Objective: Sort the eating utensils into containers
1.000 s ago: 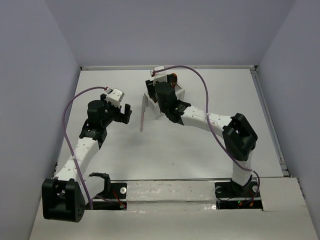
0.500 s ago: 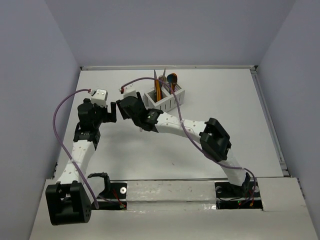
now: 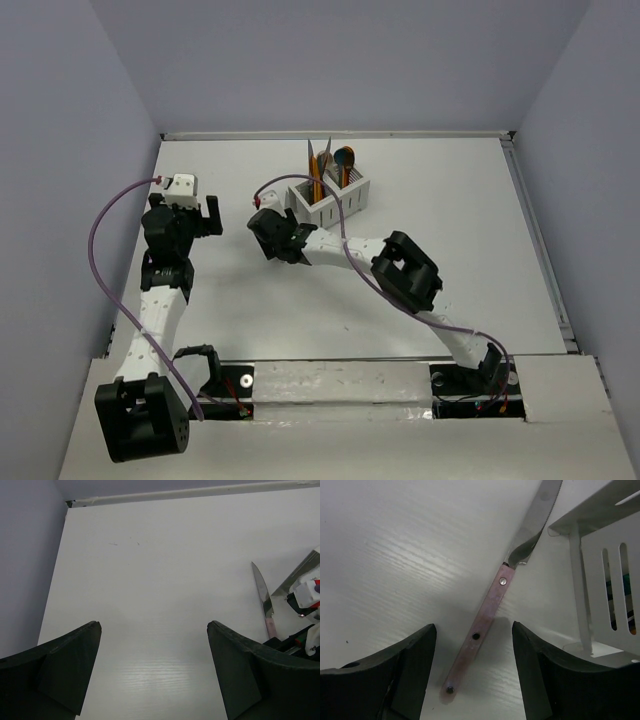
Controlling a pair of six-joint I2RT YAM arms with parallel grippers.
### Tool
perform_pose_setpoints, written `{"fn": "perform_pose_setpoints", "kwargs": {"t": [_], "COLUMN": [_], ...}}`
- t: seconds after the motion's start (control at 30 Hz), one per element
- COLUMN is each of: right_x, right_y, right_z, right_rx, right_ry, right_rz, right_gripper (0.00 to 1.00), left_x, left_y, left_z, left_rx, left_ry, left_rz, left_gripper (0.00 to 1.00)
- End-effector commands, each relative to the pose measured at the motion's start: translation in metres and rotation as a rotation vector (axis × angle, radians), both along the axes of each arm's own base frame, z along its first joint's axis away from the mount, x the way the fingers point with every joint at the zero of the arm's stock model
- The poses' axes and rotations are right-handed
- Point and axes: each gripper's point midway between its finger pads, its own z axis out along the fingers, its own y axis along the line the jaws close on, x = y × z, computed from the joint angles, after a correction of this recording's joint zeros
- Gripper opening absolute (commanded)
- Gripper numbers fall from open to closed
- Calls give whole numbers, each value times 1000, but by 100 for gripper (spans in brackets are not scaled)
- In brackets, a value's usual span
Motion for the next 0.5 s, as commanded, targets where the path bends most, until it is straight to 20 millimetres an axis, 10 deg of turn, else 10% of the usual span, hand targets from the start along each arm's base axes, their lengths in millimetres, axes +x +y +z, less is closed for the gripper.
{"fn": "perform_pose_setpoints", "kwargs": {"t": [0.0,0.33,0.47], "right_x": [4,-41,-79], "right_y": [12,8,-36], "right_z": [-14,-57,-77], "right_rx": [21,2,-68], "right_ry": [54,281,390], "right_rz": [49,217,219], "right_gripper": [67,26,9], "left_x": [3,-2,-2], "left_y": [-1,0,3], "left_z": [23,33,33], "left_rx": [0,10,12], "left_ry": [-94,-131,-131], "left_rz": [-6,-7,0], "left_gripper": [99,99,99]}}
